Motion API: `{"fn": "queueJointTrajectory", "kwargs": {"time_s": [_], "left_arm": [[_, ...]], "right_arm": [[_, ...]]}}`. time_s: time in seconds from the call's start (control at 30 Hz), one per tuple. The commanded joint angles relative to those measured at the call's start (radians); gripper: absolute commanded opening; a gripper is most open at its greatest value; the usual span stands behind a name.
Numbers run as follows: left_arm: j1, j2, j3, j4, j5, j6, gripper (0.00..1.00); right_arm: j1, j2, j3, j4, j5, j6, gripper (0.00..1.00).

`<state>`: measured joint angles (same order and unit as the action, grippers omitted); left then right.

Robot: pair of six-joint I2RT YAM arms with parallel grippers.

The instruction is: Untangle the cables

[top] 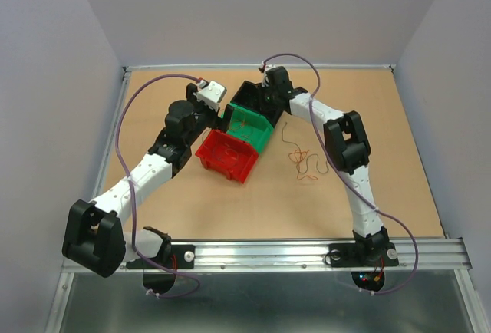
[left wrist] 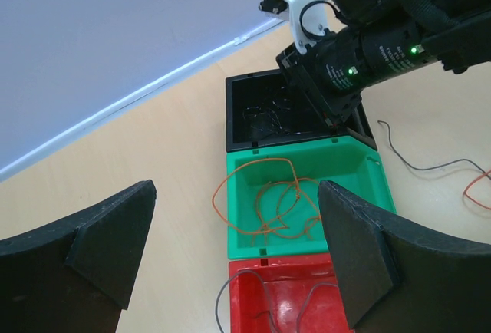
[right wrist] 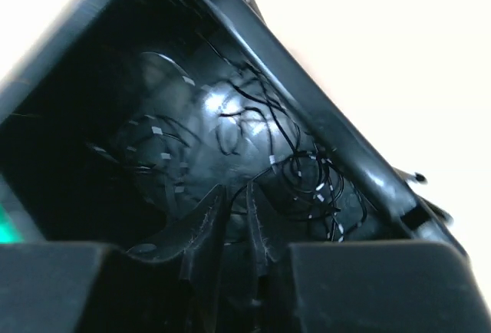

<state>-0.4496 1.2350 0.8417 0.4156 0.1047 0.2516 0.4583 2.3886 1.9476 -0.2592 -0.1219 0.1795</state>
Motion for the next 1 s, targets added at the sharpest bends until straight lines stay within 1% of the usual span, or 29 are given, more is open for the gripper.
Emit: {"fn": "queueJointTrajectory", "kwargs": {"time_s": [0.0,0.03,0.17,0.2,0.27,0.3,0.37,0.4,0.43,0.47,0.5,0.57,0.6,0.63,0.73,0.77,0.83,0.87,0.97], "left_arm": [[0.006,-0.006,-0.001,0.049,0.007,0.015,0.99],[0.005,-0.009,-0.003,0.048,0.007,0.020,0.99],[0.005,-0.008,-0.006,0.052,0.012,0.026,0.99],[0.005,-0.006,-0.004,0.052,0.010,0.026,0.99],[0.005,-0.008,-0.006,0.052,0.012,0.029,0.99],[0.003,-0.006,-0.006,0.052,0.012,0.028,0.99],[0.003,-0.003,-0.006,0.052,0.018,0.031,0.99],[0.003,-0.003,-0.006,0.051,0.021,0.032,0.99],[0.003,-0.006,-0.007,0.051,0.027,0.034,0.99],[0.003,-0.006,-0.007,0.051,0.029,0.034,0.99],[0.002,-0.008,-0.009,0.051,0.032,0.038,0.99],[0.002,-0.009,-0.009,0.049,0.036,0.038,0.99],[0.003,-0.011,-0.007,0.046,0.042,0.037,0.99],[0.002,-0.009,-0.007,0.046,0.043,0.037,0.99],[0.002,-0.012,-0.006,0.043,0.052,0.038,0.99],[-0.001,-0.012,-0.006,0.042,0.053,0.037,0.99],[-0.001,-0.011,-0.003,0.038,0.055,0.037,0.99],[-0.001,-0.012,-0.003,0.034,0.053,0.037,0.99],[-0.001,-0.015,-0.004,0.034,0.055,0.040,0.99]], "right_arm": [[0.037,-0.161,-0.051,0.070,0.117,0.001,0.24],[0.042,-0.181,-0.074,0.089,0.149,0.003,0.24],[0.043,-0.316,-0.206,0.191,0.157,0.021,0.29],[0.043,-0.339,-0.270,0.237,0.159,0.023,0.34],[0.043,-0.399,-0.318,0.250,0.165,0.026,0.38],[0.043,-0.416,-0.340,0.279,0.171,0.026,0.43],[0.043,-0.460,-0.410,0.284,0.186,0.029,0.52],[0.043,-0.507,-0.436,0.284,0.205,0.031,0.66],[0.043,-0.534,-0.503,0.284,0.217,0.034,0.73],[0.043,-0.558,-0.536,0.279,0.226,0.038,0.80],[0.043,-0.589,-0.573,0.235,0.234,0.038,0.92],[0.043,-0.663,-0.659,0.174,0.283,0.035,1.00],[0.043,-0.684,-0.688,0.113,0.329,0.035,1.00],[0.043,-0.703,-0.714,0.086,0.358,0.035,1.00],[0.043,-0.778,-0.821,0.026,0.462,0.040,0.99],[0.043,-0.801,-0.840,0.015,0.472,0.044,0.98],[0.043,-0.818,-0.875,-0.006,0.450,0.041,0.88],[0.043,-0.821,-0.884,-0.026,0.440,0.040,0.79],[0.043,-0.818,-0.891,-0.070,0.444,0.049,0.73]]}}
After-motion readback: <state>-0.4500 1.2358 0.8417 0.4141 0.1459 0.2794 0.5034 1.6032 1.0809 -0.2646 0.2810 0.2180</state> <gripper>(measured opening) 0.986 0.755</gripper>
